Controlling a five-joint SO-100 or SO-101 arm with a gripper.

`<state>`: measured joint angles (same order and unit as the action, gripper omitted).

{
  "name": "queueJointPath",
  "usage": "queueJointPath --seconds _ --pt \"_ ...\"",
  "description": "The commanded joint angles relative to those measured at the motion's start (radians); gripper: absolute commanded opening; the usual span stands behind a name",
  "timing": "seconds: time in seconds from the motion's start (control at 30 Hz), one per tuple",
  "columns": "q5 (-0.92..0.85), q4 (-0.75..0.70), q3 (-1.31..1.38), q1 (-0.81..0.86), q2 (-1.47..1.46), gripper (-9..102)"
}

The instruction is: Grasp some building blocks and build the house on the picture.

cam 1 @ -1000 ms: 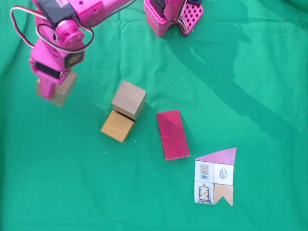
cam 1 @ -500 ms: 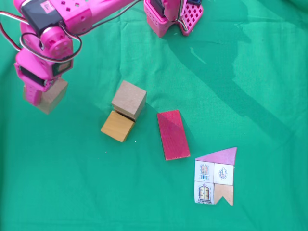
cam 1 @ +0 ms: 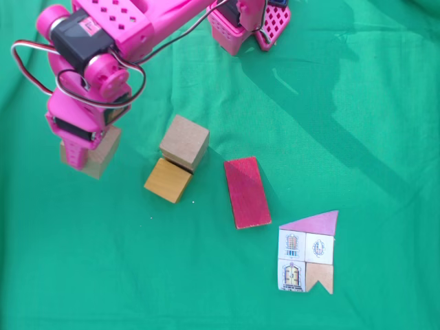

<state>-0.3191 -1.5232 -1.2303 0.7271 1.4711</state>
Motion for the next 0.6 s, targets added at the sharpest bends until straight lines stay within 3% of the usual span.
queueJointPath --seconds 0.0,0.57 --pt "0.031 -0.002 0.046 -0.060 0.008 10" --pt "0.160 0.008 0.034 -0.273 0.008 10"
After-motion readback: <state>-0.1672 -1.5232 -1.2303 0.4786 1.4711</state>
